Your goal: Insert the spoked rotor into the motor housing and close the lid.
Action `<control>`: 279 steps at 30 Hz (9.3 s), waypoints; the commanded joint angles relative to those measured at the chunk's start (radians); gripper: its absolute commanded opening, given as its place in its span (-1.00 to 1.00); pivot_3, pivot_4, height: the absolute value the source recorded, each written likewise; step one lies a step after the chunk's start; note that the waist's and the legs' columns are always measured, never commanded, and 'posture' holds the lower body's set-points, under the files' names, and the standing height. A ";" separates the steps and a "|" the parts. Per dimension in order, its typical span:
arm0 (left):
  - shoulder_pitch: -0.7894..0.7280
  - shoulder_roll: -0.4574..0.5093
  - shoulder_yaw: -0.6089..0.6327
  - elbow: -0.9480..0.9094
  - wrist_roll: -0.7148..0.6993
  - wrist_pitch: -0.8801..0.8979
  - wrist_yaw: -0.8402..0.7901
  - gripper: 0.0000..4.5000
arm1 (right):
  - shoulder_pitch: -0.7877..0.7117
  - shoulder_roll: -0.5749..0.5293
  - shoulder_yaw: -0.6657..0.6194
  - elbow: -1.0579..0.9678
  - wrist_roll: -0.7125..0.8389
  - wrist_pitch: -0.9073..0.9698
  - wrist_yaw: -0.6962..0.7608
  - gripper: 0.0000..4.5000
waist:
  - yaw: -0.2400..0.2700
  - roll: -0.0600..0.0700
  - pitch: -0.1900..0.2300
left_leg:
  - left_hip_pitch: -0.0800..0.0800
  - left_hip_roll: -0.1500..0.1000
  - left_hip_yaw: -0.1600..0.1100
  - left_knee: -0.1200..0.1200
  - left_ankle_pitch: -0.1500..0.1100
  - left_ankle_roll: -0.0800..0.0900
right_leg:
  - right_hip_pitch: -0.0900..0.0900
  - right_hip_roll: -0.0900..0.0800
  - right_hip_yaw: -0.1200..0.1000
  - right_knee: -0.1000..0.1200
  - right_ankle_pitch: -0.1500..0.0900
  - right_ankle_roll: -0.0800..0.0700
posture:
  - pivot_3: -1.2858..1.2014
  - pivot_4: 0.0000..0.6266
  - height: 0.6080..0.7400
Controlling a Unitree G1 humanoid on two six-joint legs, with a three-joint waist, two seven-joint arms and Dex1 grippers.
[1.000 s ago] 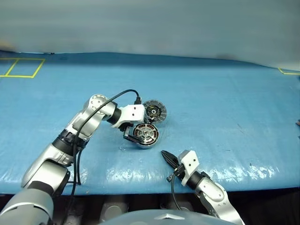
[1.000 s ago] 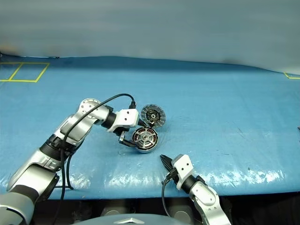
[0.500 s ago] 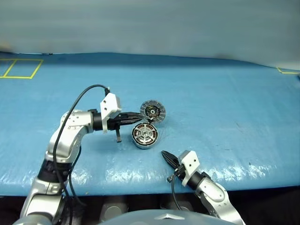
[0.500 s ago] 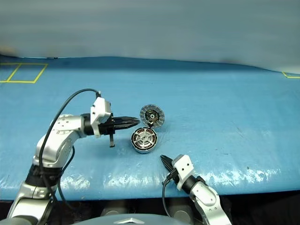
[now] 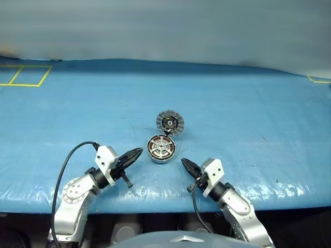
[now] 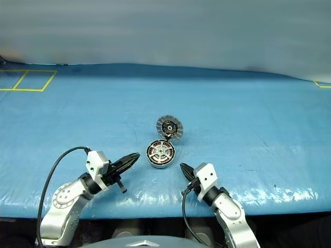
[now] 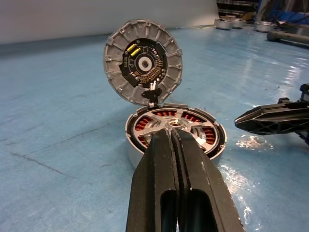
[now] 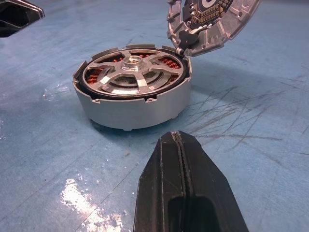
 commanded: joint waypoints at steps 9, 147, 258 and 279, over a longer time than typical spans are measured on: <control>0.078 -0.055 -0.067 0.115 0.071 -0.223 0.087 -0.97 | -0.048 -0.022 -0.025 -0.088 0.006 0.152 -0.019 -1.00 | -0.002 0.000 0.000 | 0.000 0.000 0.001 -0.003 0.000 0.001 | -0.001 -0.002 -0.001 -0.002 0.000 0.000 | 0.03 -0.52 1.00; 0.084 -0.025 -0.142 0.254 0.044 -0.373 0.123 -1.00 | -0.247 -0.198 -0.028 -0.378 0.148 0.606 0.087 0.98 | -0.016 0.003 -0.004 | -0.008 -0.001 0.004 -0.011 0.000 0.002 | -0.011 -0.002 -0.002 -0.005 0.001 -0.004 | 0.03 -0.52 1.00; 0.110 -0.059 -0.142 0.258 0.064 -0.417 0.183 -1.00 | -0.453 0.084 0.237 -0.198 -0.074 0.683 -0.168 1.00 | -0.018 0.005 -0.004 | -0.010 -0.001 0.006 -0.011 0.000 0.001 | -0.012 -0.001 -0.001 -0.005 0.002 -0.005 | 0.03 -0.52 1.00; 0.093 -0.053 -0.140 0.286 0.059 -0.421 0.164 -1.00 | -0.430 0.034 0.220 -0.175 -0.095 0.651 -0.119 0.35 | -0.017 0.005 -0.005 | -0.009 -0.001 0.005 -0.011 0.000 0.001 | -0.012 -0.001 -0.002 -0.005 0.002 -0.005 | 0.03 -0.52 1.00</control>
